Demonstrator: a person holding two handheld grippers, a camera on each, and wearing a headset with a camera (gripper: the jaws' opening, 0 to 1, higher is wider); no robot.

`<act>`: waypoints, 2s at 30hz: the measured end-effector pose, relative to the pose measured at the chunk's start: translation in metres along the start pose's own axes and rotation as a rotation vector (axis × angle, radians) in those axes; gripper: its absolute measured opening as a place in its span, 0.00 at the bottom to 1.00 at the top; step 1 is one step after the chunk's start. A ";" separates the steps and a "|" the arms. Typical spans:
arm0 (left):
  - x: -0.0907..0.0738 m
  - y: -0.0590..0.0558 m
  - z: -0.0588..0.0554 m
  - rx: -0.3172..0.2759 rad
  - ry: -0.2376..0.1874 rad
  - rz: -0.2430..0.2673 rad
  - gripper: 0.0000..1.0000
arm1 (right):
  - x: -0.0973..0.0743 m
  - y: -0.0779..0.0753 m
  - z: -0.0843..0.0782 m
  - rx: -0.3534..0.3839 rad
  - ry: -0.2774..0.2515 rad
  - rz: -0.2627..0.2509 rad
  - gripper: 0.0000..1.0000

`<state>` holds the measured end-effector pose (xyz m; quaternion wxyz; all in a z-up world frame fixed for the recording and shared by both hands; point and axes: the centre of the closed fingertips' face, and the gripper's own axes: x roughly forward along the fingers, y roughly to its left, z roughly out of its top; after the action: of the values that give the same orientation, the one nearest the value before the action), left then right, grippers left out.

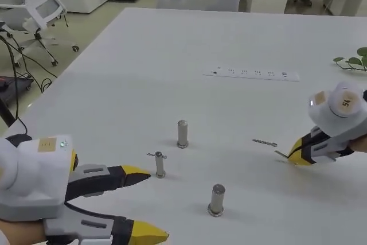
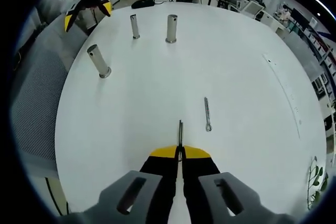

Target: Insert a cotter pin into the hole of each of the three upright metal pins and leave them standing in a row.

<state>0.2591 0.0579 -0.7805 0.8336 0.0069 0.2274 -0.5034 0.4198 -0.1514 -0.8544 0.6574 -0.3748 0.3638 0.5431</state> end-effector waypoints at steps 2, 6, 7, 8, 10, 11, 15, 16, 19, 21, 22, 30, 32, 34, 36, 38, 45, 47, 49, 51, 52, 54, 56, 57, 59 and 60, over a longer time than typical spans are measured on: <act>0.001 -0.001 0.001 0.001 -0.001 -0.001 0.65 | -0.002 0.000 0.001 -0.003 -0.002 -0.001 0.04; 0.002 -0.002 0.004 0.002 -0.004 -0.005 0.64 | -0.005 0.002 0.004 -0.008 -0.007 -0.003 0.04; 0.002 -0.003 0.004 0.002 -0.005 -0.006 0.64 | -0.006 0.003 0.005 -0.013 -0.006 -0.004 0.04; 0.002 -0.003 0.004 0.003 -0.006 -0.004 0.64 | -0.007 0.003 0.005 -0.014 -0.006 -0.004 0.04; 0.003 -0.002 0.005 0.000 -0.009 -0.003 0.64 | -0.009 0.004 0.006 -0.015 -0.007 -0.003 0.04; 0.003 -0.002 0.005 -0.002 -0.010 -0.003 0.64 | -0.010 0.005 0.007 -0.018 -0.006 -0.004 0.04; 0.005 -0.004 0.009 -0.002 -0.016 -0.003 0.63 | -0.015 0.009 0.012 -0.028 -0.011 -0.004 0.04; 0.005 -0.004 0.010 -0.002 -0.018 -0.003 0.63 | -0.016 0.011 0.013 -0.032 -0.014 -0.003 0.04; 0.008 -0.004 0.014 0.000 -0.024 -0.004 0.62 | -0.022 0.017 0.019 -0.047 -0.019 0.000 0.04; 0.009 -0.004 0.017 0.001 -0.029 -0.005 0.62 | -0.025 0.020 0.024 -0.054 -0.027 0.001 0.04; 0.010 -0.004 0.018 0.001 -0.030 -0.005 0.61 | -0.027 0.022 0.025 -0.057 -0.030 0.002 0.04; 0.016 -0.005 0.028 0.007 -0.045 -0.008 0.61 | -0.038 0.041 0.045 -0.101 -0.058 0.009 0.04; 0.018 -0.006 0.030 0.005 -0.047 -0.009 0.60 | -0.040 0.045 0.050 -0.114 -0.062 0.009 0.04; 0.020 -0.006 0.032 -0.006 -0.048 -0.011 0.59 | -0.042 0.048 0.054 -0.124 -0.068 0.011 0.04; 0.022 -0.008 0.034 -0.015 -0.053 -0.013 0.58 | -0.043 0.052 0.058 -0.132 -0.072 0.014 0.04; 0.024 -0.011 0.036 -0.029 -0.064 -0.023 0.57 | -0.045 0.057 0.064 -0.145 -0.081 0.020 0.04; 0.031 -0.013 0.038 -0.096 -0.062 -0.029 0.49 | -0.050 0.076 0.078 -0.199 -0.093 0.041 0.04; 0.033 -0.013 0.039 -0.106 -0.060 -0.030 0.48 | -0.051 0.079 0.081 -0.208 -0.097 0.047 0.04; 0.036 -0.014 0.039 -0.116 -0.054 -0.030 0.48 | -0.052 0.084 0.086 -0.226 -0.100 0.051 0.04; 0.038 -0.016 0.041 -0.126 -0.051 -0.035 0.46 | -0.053 0.088 0.090 -0.243 -0.101 0.052 0.04; 0.039 -0.017 0.043 -0.131 -0.052 -0.036 0.45 | -0.053 0.089 0.092 -0.246 -0.103 0.054 0.04; 0.041 -0.017 0.047 -0.153 -0.059 -0.039 0.44 | -0.054 0.092 0.096 -0.259 -0.108 0.058 0.04; 0.042 -0.017 0.052 -0.177 -0.068 -0.036 0.43 | -0.055 0.095 0.099 -0.272 -0.112 0.059 0.04; 0.043 -0.018 0.054 -0.196 -0.071 -0.037 0.43 | -0.055 0.095 0.100 -0.279 -0.113 0.059 0.04; 0.045 -0.021 0.059 -0.210 -0.075 -0.045 0.42 | -0.056 0.098 0.103 -0.290 -0.117 0.060 0.04; 0.047 -0.022 0.061 -0.215 -0.074 -0.044 0.41 | -0.056 0.100 0.105 -0.296 -0.119 0.060 0.04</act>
<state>0.2818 -0.0064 -0.7396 0.8260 -0.1061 0.2492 -0.4943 0.3205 -0.0704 -0.7667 0.5989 -0.4238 0.2510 0.6314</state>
